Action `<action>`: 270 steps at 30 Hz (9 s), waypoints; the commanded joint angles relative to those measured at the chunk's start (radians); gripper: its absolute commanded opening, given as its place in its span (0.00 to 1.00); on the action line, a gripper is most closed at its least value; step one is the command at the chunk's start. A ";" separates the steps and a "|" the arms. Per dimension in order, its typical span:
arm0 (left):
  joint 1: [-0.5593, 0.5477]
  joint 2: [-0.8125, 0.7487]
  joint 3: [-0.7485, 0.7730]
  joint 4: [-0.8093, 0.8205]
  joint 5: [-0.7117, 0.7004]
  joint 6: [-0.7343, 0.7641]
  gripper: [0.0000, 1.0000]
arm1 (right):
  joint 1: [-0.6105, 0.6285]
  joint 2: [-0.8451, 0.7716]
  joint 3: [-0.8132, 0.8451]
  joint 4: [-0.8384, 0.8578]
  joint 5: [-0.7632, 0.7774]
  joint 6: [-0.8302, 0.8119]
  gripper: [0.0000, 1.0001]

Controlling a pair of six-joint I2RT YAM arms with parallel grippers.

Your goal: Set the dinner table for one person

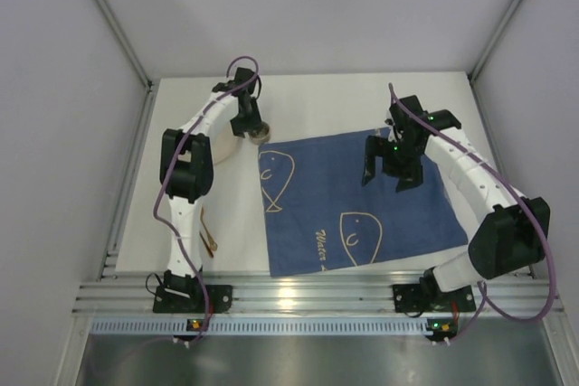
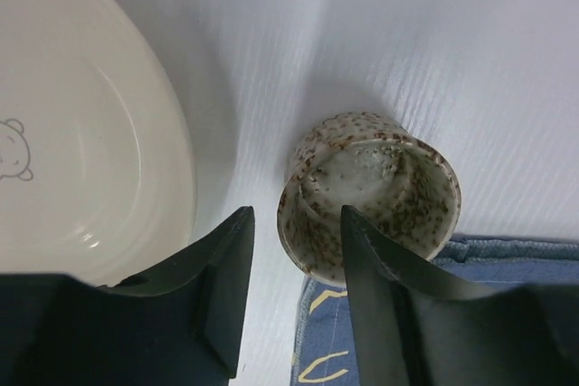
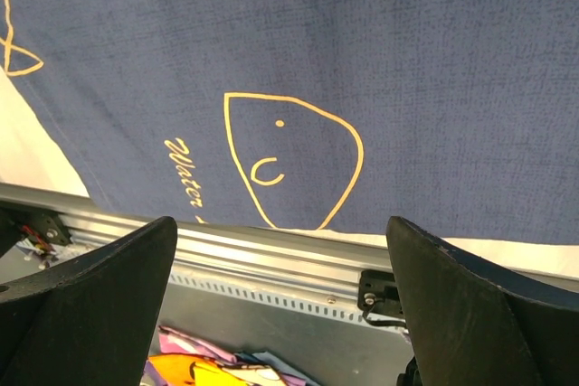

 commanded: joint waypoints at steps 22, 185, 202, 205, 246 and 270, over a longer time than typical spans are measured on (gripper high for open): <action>-0.112 -0.035 0.232 -0.120 0.109 0.044 0.00 | 0.199 0.577 0.857 0.080 -0.079 0.044 0.97; 0.213 -0.440 -0.345 -0.046 0.065 0.050 0.95 | -0.244 0.277 -0.278 0.417 0.247 0.060 0.00; 0.333 -0.501 -0.386 -0.051 0.017 -0.048 0.98 | -0.234 0.051 -0.124 0.293 0.172 0.046 0.80; 0.382 -0.511 -0.447 -0.024 0.046 -0.069 0.98 | -0.234 0.022 -0.150 0.284 0.193 0.027 0.80; 0.515 -0.328 -0.682 0.417 0.215 -0.270 0.03 | -0.234 0.027 -0.187 0.293 0.165 0.027 0.76; 0.143 -0.425 -0.366 0.301 0.331 -0.017 0.00 | -0.234 -0.030 -0.170 0.290 0.211 0.050 0.79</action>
